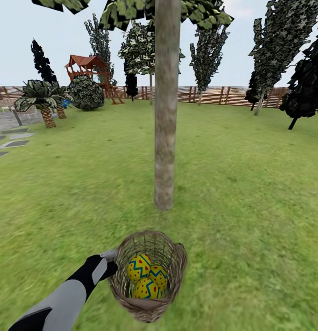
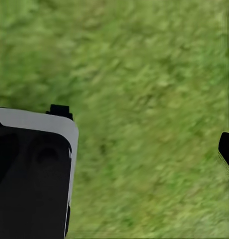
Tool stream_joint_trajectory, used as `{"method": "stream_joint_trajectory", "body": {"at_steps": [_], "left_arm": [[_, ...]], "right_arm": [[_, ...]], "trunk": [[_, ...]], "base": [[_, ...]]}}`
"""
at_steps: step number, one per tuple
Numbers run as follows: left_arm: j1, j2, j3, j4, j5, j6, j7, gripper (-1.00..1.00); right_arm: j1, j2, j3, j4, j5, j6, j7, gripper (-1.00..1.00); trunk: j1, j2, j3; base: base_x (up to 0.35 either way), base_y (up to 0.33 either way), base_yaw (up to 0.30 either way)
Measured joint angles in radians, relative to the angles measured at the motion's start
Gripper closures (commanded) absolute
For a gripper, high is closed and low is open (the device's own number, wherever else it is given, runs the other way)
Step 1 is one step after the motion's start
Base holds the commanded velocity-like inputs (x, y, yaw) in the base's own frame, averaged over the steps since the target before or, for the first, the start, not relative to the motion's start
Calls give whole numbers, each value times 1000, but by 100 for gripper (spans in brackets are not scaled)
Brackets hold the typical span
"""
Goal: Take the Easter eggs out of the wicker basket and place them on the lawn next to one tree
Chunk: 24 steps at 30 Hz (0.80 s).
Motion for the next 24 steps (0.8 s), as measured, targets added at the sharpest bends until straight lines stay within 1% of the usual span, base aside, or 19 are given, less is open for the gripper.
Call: {"method": "stream_joint_trajectory", "body": {"at_steps": [3,12,24], "left_arm": [[0,0,0,0,0,0,0,100],[0,0,0,0,1,0,0,100],[0,0,0,0,0,0,0,100]], "right_arm": [[0,-3,-4,-7,-6,-42,-1,-100],[0,-4,-3,-7,-7,-47,-3,-100],[0,-2,-3,-7,-7,-48,-3,-100]], "trunk": [[0,0,0],[0,0,0],[0,0,0]], "base": [[327,0,0],[327,0,14],[327,0,277]]}}
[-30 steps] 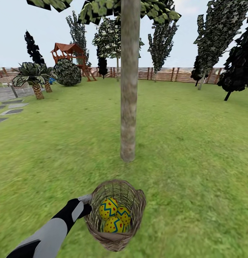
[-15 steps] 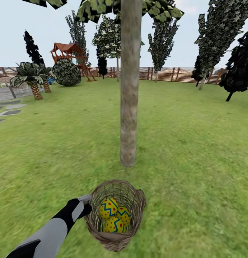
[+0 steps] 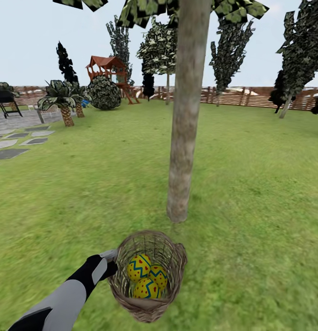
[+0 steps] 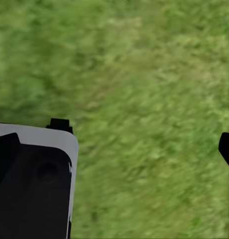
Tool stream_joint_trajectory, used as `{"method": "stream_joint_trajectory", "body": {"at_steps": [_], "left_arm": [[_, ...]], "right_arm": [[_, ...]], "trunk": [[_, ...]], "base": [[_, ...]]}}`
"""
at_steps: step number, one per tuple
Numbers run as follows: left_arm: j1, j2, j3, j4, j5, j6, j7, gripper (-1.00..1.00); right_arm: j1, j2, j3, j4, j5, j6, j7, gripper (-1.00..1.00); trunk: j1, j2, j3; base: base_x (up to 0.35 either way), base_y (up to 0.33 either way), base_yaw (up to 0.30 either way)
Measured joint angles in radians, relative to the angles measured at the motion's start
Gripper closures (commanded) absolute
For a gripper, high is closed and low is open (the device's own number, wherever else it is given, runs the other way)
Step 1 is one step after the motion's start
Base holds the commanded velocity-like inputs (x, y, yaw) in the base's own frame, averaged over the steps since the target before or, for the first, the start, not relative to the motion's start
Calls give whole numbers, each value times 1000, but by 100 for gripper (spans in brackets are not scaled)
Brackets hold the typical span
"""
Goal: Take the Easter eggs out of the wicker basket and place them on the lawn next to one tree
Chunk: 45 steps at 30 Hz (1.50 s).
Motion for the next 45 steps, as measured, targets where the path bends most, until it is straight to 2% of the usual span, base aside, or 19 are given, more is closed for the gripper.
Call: {"method": "stream_joint_trajectory", "body": {"at_steps": [6,17,35,45], "left_arm": [[0,0,0,0,0,0,0,100],[0,0,0,0,0,0,0,100],[0,0,-1,0,-2,0,0,100],[0,0,0,0,0,-1,0,100]], "right_arm": [[0,0,0,1,0,0,0,-100],[0,2,1,1,2,1,0,-100],[0,6,2,1,3,1,0,-100],[0,5,2,1,3,1,0,-100]], "trunk": [[0,0,0],[0,0,0],[0,0,0],[0,0,0]], "base": [[328,0,282],[330,0,18],[337,-22,268],[338,-134,11]]}}
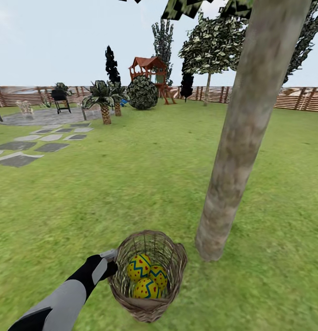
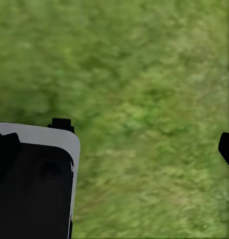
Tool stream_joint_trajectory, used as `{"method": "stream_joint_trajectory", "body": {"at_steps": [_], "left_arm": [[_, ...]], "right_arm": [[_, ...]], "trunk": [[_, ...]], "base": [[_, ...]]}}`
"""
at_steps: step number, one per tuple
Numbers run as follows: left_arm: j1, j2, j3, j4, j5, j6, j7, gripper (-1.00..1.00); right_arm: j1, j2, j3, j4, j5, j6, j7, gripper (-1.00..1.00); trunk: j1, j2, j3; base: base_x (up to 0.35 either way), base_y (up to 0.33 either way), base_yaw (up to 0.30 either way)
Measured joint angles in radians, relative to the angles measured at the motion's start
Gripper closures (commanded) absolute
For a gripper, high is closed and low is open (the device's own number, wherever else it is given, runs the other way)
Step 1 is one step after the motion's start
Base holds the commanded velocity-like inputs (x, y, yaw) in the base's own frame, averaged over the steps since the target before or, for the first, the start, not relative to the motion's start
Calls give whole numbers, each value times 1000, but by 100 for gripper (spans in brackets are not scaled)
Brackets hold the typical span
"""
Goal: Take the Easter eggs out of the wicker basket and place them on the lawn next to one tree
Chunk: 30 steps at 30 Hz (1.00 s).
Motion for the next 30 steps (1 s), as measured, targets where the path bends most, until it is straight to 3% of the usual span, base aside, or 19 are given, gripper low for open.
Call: {"method": "stream_joint_trajectory", "body": {"at_steps": [17,20,21,22,23,24,26,27,28,29,30], "left_arm": [[0,-1,0,0,-1,0,0,100],[0,-2,0,0,1,-1,-1,100],[0,-2,1,0,1,-1,-1,100],[0,-2,2,-1,0,-1,-1,100],[0,-2,-1,0,-1,-1,-1,100],[0,-2,0,0,0,-1,-1,100],[0,-2,-1,1,0,-1,-1,100],[0,-3,0,1,1,-2,-1,100],[0,-3,1,0,1,-2,-1,100],[0,-3,0,0,0,-1,-1,100],[0,-3,-1,0,-1,-1,-1,100]], "right_arm": [[0,0,4,3,8,-1,2,-100],[-2,-14,-2,-17,1,8,4,-100],[-4,-30,-4,-56,-2,23,13,-100],[-10,-52,-5,-122,-11,89,42,-100],[-15,-77,-12,-188,-53,186,93,-100],[-18,-120,-24,-293,-126,341,190,-100],[-20,-212,-36,-504,-219,539,290,-100],[-20,-252,-86,-616,-241,581,302,-100],[-20,-265,-159,-694,-249,625,305,-100],[-22,-273,-256,-805,-251,686,305,-100],[-29,-276,-289,-872,-254,705,305,-100]], "trunk": [[0,0,0],[0,0,0],[0,0,0],[1,0,0],[1,0,0],[1,0,0],[1,0,0],[1,0,0],[1,0,0],[1,0,0],[0,0,0]], "base": [[337,-163,0],[317,-131,0],[103,-30,0],[42,-12,0],[14,-4,0],[6,-2,0],[1,0,0],[0,0,0],[0,0,0],[0,0,0],[0,0,0]]}}
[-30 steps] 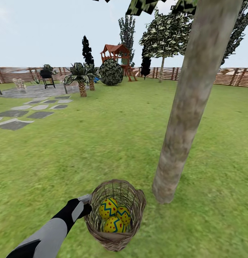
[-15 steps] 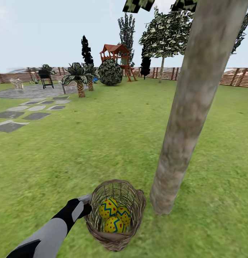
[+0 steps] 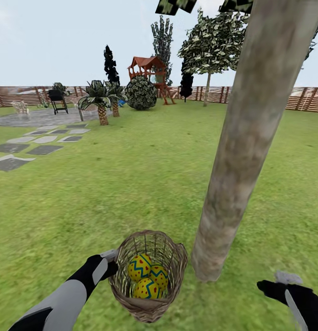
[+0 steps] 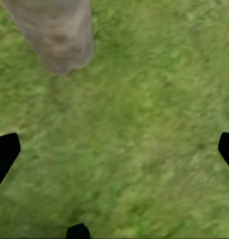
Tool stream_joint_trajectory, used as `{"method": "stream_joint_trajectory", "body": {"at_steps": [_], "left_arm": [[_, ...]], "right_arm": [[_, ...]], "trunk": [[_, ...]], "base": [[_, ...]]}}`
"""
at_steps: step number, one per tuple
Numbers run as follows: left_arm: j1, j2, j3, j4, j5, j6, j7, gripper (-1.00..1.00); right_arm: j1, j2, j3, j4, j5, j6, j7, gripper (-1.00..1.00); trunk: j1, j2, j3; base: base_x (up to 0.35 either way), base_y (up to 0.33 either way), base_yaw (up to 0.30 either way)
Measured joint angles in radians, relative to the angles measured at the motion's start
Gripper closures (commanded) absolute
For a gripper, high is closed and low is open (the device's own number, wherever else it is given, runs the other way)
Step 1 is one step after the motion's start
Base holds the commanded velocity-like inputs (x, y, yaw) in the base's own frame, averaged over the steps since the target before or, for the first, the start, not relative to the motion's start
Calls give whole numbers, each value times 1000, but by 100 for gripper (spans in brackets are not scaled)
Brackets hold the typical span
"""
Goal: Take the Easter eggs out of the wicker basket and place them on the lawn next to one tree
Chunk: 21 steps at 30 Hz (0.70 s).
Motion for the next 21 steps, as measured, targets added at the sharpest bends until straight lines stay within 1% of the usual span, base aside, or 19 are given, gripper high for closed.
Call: {"method": "stream_joint_trajectory", "body": {"at_steps": [1,2,4,6,9,11,13,21], "left_arm": [[0,0,1,0,1,0,0,100],[0,0,1,0,0,0,-1,100],[0,0,1,0,0,0,-1,100],[0,0,1,0,0,0,-1,100],[0,0,1,0,0,-1,-2,100],[0,0,0,0,-1,-2,-1,100],[0,0,-1,0,0,-1,-1,100],[0,1,-1,0,-1,-1,0,100]], "right_arm": [[-24,-1,-14,-31,-3,8,-1,-100],[-61,0,-24,-38,-5,12,-7,-100],[-88,2,-27,-33,-4,12,-55,-100],[-112,3,-28,-31,-3,11,-80,-100],[-120,6,-26,-68,1,5,-80,-100],[-170,7,-24,-86,-3,10,-80,-100],[-180,8,-21,-83,-4,9,-79,-100],[-182,10,-19,-77,-6,9,-78,-100]], "trunk": [[4,-6,-3],[8,-14,-6],[15,-28,-13],[23,-42,-19],[35,-63,-28],[42,-77,-35],[50,-91,-41],[81,-147,-66]], "base": [[0,0,0],[0,0,0],[0,0,0],[0,0,0],[0,0,0],[0,0,0],[0,0,0],[0,0,0]]}}
